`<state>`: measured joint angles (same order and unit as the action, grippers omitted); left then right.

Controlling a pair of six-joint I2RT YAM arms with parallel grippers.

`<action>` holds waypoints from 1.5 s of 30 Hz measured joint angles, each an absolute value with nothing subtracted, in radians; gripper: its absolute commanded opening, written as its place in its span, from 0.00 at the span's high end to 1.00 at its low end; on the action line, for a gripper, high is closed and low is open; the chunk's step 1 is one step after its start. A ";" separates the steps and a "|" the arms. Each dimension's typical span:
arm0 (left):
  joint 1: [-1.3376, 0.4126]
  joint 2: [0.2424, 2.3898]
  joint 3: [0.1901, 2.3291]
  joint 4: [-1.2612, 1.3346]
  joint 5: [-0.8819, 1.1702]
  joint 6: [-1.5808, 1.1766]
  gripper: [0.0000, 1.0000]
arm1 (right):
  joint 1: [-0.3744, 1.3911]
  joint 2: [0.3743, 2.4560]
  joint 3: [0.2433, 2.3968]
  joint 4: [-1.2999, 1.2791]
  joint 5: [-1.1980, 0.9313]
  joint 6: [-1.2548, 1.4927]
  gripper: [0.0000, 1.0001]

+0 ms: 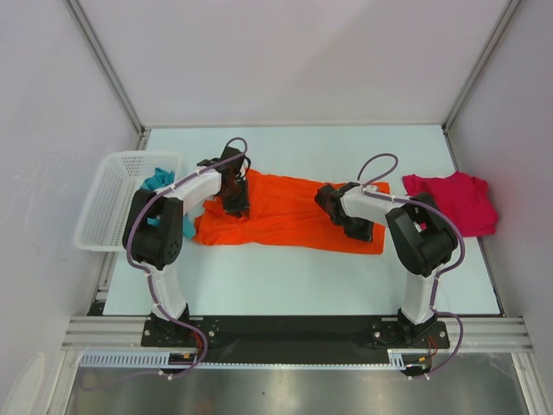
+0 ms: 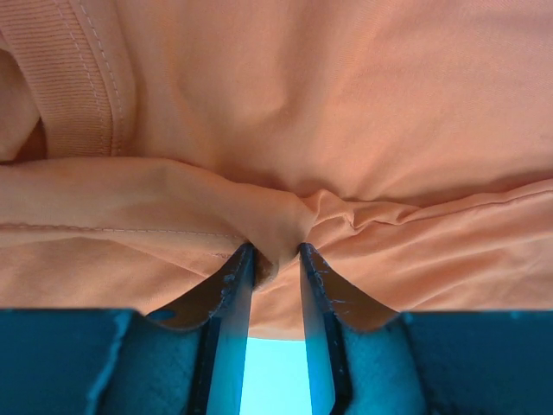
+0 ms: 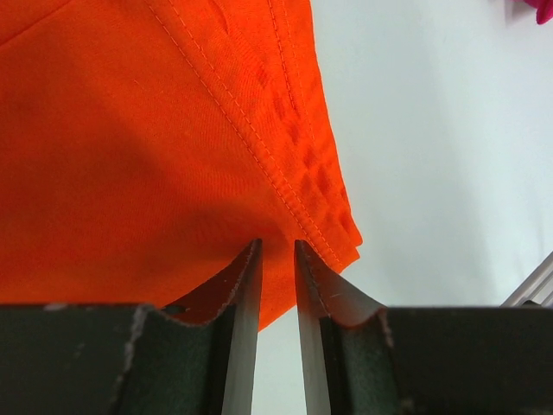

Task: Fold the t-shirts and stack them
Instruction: Fold the flattened tshirt in 1/3 of the way

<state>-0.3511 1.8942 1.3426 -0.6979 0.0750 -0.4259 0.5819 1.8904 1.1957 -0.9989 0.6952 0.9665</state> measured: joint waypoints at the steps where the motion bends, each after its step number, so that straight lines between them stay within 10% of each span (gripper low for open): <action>1: -0.351 1.894 1.343 -0.698 0.075 -0.426 0.68 | 0.582 1.890 1.195 -0.997 0.695 0.966 0.74; 11: -0.351 1.893 1.343 -0.698 0.075 -0.418 0.91 | 0.583 1.891 1.195 -0.996 0.695 0.966 0.75; 30: -0.345 2.063 1.676 -0.786 0.035 -0.365 0.96 | 0.596 1.907 1.195 -1.014 0.695 0.966 0.76; 33: -0.345 2.153 1.788 -0.823 0.031 -0.354 0.81 | 0.596 1.906 1.193 -1.017 0.695 0.967 0.76; 37: -0.344 2.262 1.931 -0.886 0.029 -0.327 0.34 | 0.598 1.892 1.174 -1.019 0.694 0.967 0.76; 45: -0.342 2.226 1.811 -0.908 -0.018 -0.313 0.23 | 0.601 1.864 1.137 -1.023 0.692 0.967 0.76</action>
